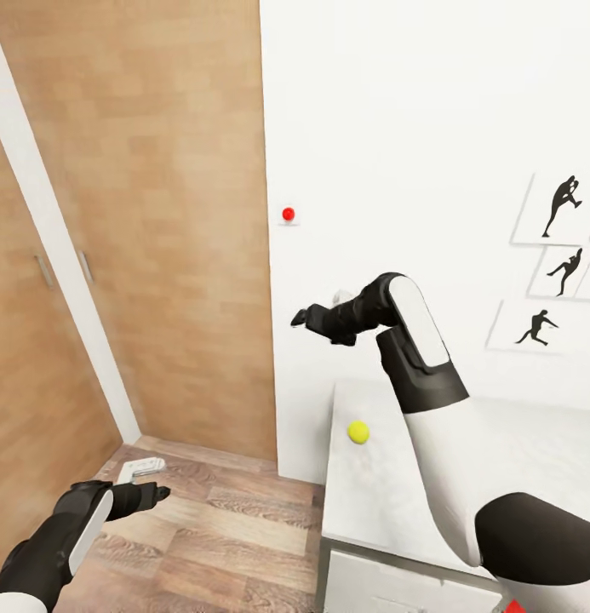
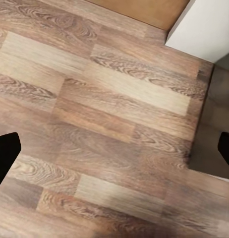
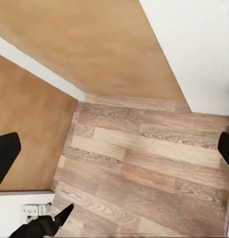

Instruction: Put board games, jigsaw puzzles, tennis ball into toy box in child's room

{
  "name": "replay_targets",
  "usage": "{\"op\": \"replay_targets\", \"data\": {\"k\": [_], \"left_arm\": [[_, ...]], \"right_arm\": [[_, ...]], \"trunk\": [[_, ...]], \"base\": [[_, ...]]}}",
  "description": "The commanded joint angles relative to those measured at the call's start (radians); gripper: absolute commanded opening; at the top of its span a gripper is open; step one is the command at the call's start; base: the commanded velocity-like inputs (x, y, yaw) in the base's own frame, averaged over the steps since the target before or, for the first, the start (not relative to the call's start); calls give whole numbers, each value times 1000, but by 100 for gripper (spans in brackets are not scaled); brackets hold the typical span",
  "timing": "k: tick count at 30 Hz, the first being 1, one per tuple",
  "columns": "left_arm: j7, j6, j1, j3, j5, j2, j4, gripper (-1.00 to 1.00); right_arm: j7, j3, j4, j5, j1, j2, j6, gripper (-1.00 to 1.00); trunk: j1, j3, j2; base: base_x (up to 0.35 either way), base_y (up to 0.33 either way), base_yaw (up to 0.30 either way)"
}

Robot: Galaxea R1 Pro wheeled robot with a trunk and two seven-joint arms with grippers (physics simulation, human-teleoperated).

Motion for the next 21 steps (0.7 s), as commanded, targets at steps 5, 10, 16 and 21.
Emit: {"op": "replay_targets", "data": {"k": [5,10,16,21], "left_arm": [[-51,8,-2,2,0,1,1,100],[-124,12,-4,2,-4,4,4,100],[-220,16,-6,3,-3,42,6,100],[-252,18,-7,3,-3,46,7,100]], "right_arm": [[-182,3,36,-125,-4,-7,8,100],[-225,4,80,-151,2,-57,8,100],[-234,4,164,-148,3,-129,23,100],[-231,9,220,-142,3,-171,23,100]], "trunk": [[0,-2,-1],[0,-2,-1],[0,-2,-1],[0,-2,-1]], "base": [[-38,35,0],[-6,18,0],[87,125,0],[102,67,0]]}}
